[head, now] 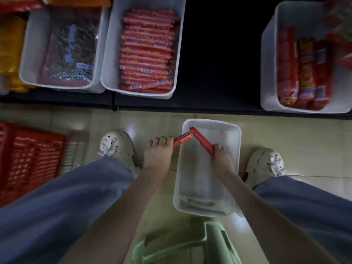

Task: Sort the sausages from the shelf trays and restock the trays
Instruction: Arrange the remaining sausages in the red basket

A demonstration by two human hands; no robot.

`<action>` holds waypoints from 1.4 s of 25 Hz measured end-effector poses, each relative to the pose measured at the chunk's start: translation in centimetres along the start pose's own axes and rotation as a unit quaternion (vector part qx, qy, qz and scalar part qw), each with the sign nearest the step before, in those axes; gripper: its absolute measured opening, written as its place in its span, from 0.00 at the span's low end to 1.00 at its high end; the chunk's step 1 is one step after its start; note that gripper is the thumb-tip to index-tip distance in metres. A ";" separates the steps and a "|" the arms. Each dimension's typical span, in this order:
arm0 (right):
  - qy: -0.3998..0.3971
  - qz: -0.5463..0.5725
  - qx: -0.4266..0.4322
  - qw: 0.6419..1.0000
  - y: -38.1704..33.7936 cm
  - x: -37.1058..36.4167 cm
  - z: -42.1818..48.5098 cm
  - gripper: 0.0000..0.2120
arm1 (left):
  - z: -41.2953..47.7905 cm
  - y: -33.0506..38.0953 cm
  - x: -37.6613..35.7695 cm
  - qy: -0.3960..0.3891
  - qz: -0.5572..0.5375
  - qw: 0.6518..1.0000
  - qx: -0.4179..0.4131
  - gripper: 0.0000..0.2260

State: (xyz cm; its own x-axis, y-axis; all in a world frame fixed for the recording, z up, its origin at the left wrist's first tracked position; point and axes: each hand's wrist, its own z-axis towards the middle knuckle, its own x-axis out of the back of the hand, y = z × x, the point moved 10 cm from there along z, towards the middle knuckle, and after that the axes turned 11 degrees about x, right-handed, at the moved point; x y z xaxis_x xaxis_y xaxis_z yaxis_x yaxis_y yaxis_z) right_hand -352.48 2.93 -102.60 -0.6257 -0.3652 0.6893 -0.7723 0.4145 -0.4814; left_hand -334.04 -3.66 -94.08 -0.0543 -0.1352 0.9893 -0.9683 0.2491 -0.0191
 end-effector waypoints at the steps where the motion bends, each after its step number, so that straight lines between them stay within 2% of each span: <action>1: -0.014 -0.066 0.028 0.997 -0.4 -0.4 1.1 0.17 | 0.2 -0.7 -0.5 0.010 0.003 1.000 0.006 0.15; 3: -0.054 -0.187 0.080 0.978 -1.3 -1.1 3.0 0.25 | 0.7 -1.3 -1.2 0.026 0.003 1.000 0.013 0.14; 6: -0.062 -0.261 0.145 0.952 -2.1 -1.9 4.3 0.32 | 1.5 -1.3 -2.0 0.029 -0.011 0.999 0.022 0.14; 8: -0.031 -0.301 0.178 0.936 -2.2 -2.3 3.6 0.31 | 1.8 -0.9 -2.2 0.030 -0.023 0.999 0.016 0.14; 10: -0.019 -0.328 0.195 0.924 -1.8 -3.0 2.6 0.26 | 1.9 -0.4 -2.2 0.038 -0.033 0.999 0.003 0.15; 12: -0.033 -0.324 0.168 0.931 -1.0 -3.4 2.2 0.21 | 1.8 -0.1 -2.3 0.046 -0.041 0.998 -0.007 0.15; 15: -0.025 -0.329 0.141 0.933 -0.1 -3.2 2.2 0.20 | 1.3 -0.5 -2.9 0.046 -0.042 0.998 -0.009 0.15; 17: -0.013 -0.356 0.162 0.920 -0.3 -3.3 2.3 0.20 | 0.9 -0.9 -3.4 0.044 -0.038 0.998 -0.009 0.15; 20: 0.007 -0.394 0.194 0.898 -1.3 -3.3 3.0 0.14 | 0.6 -1.3 -3.7 0.050 -0.037 0.998 -0.012 0.15; 23: -0.039 -0.380 0.183 0.906 -1.7 -4.4 4.5 0.25 | 0.9 -1.7 -3.6 0.058 -0.045 0.997 -0.006 0.15; 26: -0.077 -0.334 0.210 0.916 -1.8 -5.4 4.9 0.35 | 1.5 -1.8 -3.5 0.059 -0.053 0.997 -0.004 0.16; 29: -0.037 -0.348 0.274 0.896 -3.0 -4.2 5.1 0.43 | 2.0 -2.0 -3.5 0.074 -0.059 0.995 -0.005 0.16; 35: 0.014 -0.369 0.374 0.851 -6.3 -2.9 7.6 0.36 | 1.3 -1.1 -4.2 0.064 -0.051 0.996 -0.025 0.17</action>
State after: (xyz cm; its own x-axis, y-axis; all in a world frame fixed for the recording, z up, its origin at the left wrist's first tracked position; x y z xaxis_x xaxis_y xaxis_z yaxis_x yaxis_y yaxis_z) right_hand -346.62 -4.92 -105.69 0.0554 -0.2710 0.9610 -0.8143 -0.5693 -0.1136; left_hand -333.10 -4.62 -98.43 0.0784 -0.0392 0.9962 -0.9538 0.2877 0.0864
